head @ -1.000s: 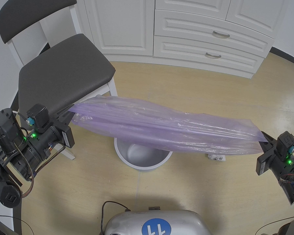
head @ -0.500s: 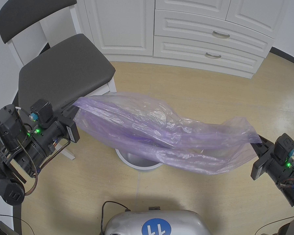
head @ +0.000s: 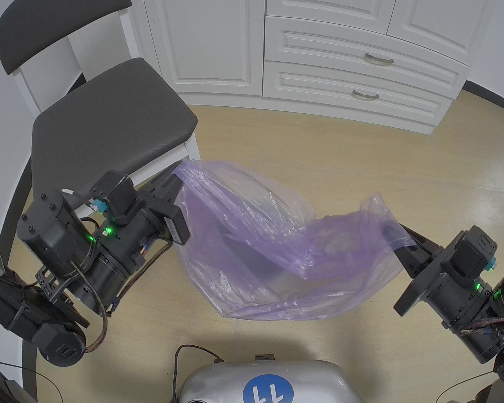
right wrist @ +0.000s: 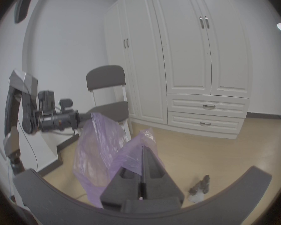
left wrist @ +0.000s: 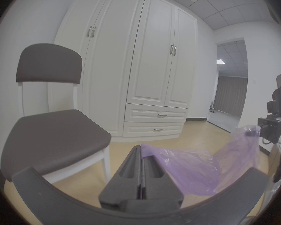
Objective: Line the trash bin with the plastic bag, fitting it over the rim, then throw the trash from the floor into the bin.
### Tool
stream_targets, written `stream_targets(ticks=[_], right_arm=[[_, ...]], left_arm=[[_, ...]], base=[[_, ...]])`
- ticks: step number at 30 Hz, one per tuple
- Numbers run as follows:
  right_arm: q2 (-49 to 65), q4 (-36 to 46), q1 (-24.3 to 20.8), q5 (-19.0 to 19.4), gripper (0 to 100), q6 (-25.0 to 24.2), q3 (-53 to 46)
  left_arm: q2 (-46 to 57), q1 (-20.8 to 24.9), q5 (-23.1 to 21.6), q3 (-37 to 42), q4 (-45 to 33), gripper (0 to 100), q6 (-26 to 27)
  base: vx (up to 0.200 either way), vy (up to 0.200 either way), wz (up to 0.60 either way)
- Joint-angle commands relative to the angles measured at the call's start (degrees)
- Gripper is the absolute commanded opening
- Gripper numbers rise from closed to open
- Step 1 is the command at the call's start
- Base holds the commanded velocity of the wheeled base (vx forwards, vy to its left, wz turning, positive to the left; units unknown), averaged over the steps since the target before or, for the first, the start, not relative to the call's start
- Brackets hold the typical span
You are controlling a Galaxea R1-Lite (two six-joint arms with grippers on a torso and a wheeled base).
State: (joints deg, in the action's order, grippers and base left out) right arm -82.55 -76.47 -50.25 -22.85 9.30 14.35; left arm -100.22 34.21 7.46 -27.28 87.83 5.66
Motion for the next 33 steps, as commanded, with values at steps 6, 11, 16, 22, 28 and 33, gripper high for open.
stream_targets(ticks=[6,11,16,22,28,33], right_arm=[[-17.99,-13.53,-1.78,1.31,0,-5.52,4.2],[-20.1,-13.53,-2.48,1.75,0,-9.65,6.31],[-22.39,-13.53,-2.75,2.63,0,-14.57,8.68],[-24.23,-13.53,-3.1,2.72,0,-17.04,10.26],[-28.1,-13.53,-4.77,2.72,0,-24.15,12.72],[-30.56,-13.53,-3.8,2.72,0,-25.74,14.83]], left_arm=[[-1.73,6.22,0.54,-1.02,0.06,0,-3.11],[-1.73,8.33,0.54,-0.75,0.06,0,-3.11],[-1.65,11.06,0.45,0.21,0.15,0,-4.16],[-2.35,13.08,0.36,1.53,0.15,0,-4.87],[-3.23,12.9,0.36,1.27,0.15,0,-5.3],[-6.57,12.73,0.36,0.04,0.15,0,-7.41]], base=[[0.0,0.0,0.0],[0.0,0.0,0.0],[0.0,0.0,0.0],[0.0,0.0,0.0],[0.0,0.0,0.0],[0.0,0.0,0.0]])
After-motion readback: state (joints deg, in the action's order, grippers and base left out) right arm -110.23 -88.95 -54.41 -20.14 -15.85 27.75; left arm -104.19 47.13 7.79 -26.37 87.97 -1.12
